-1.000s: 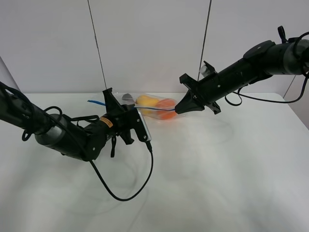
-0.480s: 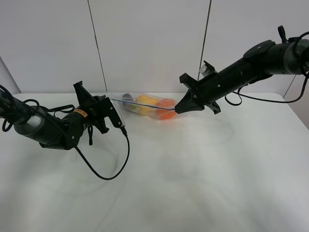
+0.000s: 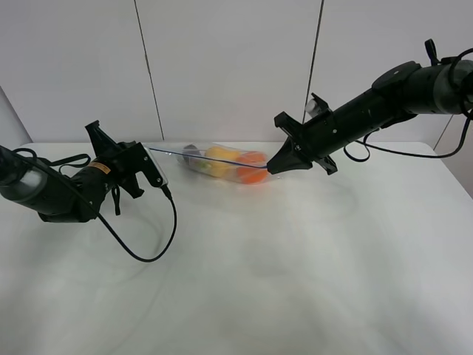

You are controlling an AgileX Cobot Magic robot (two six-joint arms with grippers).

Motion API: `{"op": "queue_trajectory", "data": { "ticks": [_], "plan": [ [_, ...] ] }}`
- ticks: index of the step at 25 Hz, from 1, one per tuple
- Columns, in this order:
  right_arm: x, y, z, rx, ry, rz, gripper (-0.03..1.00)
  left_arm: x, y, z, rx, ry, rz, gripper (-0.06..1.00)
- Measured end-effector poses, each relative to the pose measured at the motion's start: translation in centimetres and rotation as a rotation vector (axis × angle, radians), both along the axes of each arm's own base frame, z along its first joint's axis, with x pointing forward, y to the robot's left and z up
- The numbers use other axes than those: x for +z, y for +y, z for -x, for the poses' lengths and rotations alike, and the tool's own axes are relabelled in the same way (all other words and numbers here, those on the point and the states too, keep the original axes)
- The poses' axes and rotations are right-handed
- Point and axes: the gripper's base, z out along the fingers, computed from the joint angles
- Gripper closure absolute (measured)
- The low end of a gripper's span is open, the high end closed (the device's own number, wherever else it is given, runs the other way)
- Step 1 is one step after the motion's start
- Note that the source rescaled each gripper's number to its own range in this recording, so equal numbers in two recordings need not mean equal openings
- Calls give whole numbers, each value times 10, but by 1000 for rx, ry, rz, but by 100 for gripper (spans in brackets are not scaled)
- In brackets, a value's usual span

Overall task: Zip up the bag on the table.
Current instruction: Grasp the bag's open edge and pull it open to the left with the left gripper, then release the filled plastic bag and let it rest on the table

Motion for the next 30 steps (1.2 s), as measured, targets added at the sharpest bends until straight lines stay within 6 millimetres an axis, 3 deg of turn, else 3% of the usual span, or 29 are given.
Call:
{"op": "queue_trajectory", "data": {
  "ticks": [7, 10, 12, 16, 19, 24, 30],
  "plan": [
    [0, 1, 0, 3, 0, -1, 97, 0, 1, 0, -3, -2, -2, 94],
    [-1, 1, 1, 10, 0, 12, 97, 0, 2, 0, 4, -3, 22, 89],
    [-1, -2, 1, 13, 0, 22, 97, 1, 6, -1, 22, -5, 65, 76],
    [-2, -2, 1, 14, 0, 26, 97, 1, 11, -2, 49, -5, 141, 34],
    [-2, -3, 1, 14, 0, 26, 97, 1, 23, -3, 85, -7, 184, 10],
    [-2, -3, 1, 14, 0, 26, 97, 1, 62, -4, 204, -19, 228, 1],
    [-2, -3, 1, 15, 0, 28, 97, 5, 73, -4, 269, -87, 413, 0]
  ]
}}
